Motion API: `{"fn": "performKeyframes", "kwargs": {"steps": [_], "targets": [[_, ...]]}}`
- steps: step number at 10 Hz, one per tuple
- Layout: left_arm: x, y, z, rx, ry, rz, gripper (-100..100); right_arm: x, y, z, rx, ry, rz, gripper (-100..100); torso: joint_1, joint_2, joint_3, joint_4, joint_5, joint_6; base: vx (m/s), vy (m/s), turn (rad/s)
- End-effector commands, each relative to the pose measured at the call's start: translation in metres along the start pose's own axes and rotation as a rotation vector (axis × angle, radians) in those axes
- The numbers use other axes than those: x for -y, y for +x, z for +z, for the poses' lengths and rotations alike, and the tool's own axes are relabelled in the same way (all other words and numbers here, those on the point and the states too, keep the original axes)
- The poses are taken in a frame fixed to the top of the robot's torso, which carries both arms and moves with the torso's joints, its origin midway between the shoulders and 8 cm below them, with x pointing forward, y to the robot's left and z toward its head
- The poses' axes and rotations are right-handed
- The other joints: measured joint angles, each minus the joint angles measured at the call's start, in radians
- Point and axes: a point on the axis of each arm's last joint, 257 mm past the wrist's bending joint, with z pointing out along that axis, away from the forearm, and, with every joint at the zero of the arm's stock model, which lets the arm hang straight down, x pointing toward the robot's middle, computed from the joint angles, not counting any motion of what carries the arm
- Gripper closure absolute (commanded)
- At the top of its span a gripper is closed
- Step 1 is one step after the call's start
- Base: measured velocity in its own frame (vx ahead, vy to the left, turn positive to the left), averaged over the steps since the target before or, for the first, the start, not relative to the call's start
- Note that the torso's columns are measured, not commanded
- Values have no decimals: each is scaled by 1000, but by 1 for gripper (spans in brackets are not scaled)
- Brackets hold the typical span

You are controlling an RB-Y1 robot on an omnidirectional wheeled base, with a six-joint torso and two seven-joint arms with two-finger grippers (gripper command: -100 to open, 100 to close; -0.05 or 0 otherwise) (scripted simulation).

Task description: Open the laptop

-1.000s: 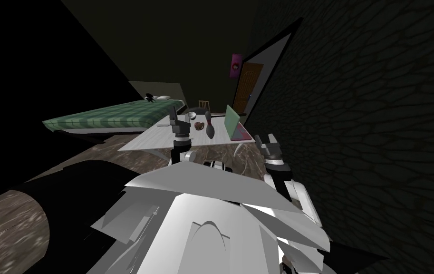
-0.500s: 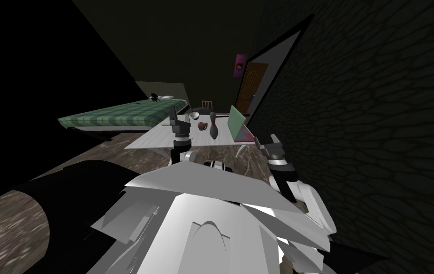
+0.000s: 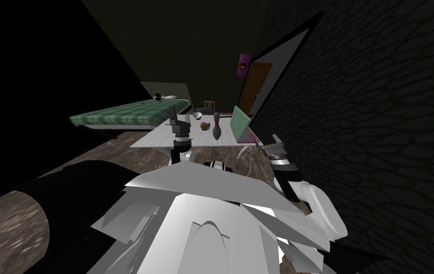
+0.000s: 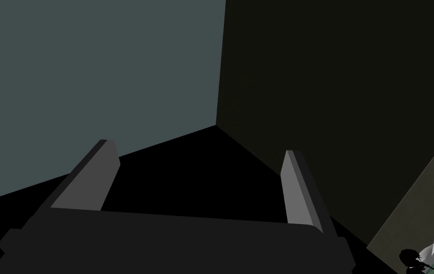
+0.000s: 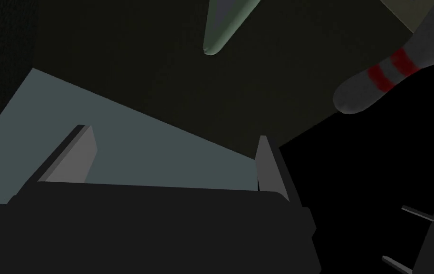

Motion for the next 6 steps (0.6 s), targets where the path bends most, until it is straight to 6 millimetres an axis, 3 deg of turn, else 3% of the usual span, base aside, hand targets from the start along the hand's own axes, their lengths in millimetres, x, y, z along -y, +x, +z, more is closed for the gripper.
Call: {"fn": "performKeyframes", "kwargs": {"steps": [1, 6], "targets": [[0, 0, 0, 0, 0, 0, 0, 6, 10, -1, -35, -16, -117, -100, 1, 0, 0, 0, 0, 0, 11, 45, 42], [0, 0, 0, 0, 0, 0, 0, 27, 34, -6, -119, -57, -411, -100, 0, 0, 0, 0, 0, 0, 11, 50, 67]]}}
